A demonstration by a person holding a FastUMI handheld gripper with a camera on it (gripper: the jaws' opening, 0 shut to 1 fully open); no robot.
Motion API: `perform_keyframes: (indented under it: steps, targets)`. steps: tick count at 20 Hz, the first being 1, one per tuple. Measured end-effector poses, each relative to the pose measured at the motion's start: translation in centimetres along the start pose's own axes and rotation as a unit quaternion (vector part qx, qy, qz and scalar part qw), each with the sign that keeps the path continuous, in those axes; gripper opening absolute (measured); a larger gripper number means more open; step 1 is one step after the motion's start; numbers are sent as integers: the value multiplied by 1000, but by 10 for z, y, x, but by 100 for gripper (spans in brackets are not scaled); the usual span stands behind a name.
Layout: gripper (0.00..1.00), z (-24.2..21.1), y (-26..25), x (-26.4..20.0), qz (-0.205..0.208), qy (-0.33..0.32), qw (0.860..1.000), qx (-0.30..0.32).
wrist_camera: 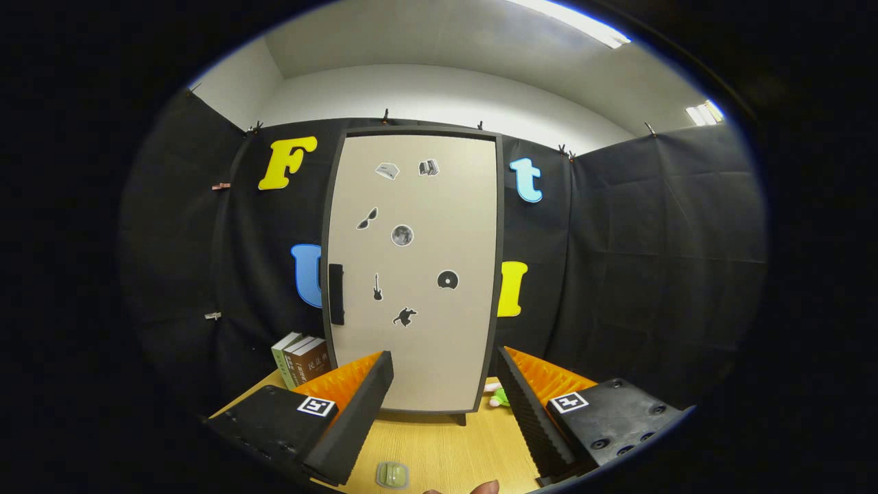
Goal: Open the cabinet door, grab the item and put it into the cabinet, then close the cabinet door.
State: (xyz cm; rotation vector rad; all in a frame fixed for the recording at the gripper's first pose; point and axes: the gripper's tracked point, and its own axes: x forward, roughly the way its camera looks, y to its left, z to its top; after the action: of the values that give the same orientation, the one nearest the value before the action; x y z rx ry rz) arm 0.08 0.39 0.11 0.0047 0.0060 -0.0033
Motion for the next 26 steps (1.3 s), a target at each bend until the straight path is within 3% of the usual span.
perform_keyframes:
  steps: [7, 12, 23, 26]
  targets:
    - [97, 2, 14, 5, 7, 1, 1000, 3]
    - [97, 13, 58, 31, 28, -7, 1000, 8]
    - [97, -2, 188, 148, 80, 3, 996, 27]
    - [97, -14, 203, 189, 70, 9, 997, 33]
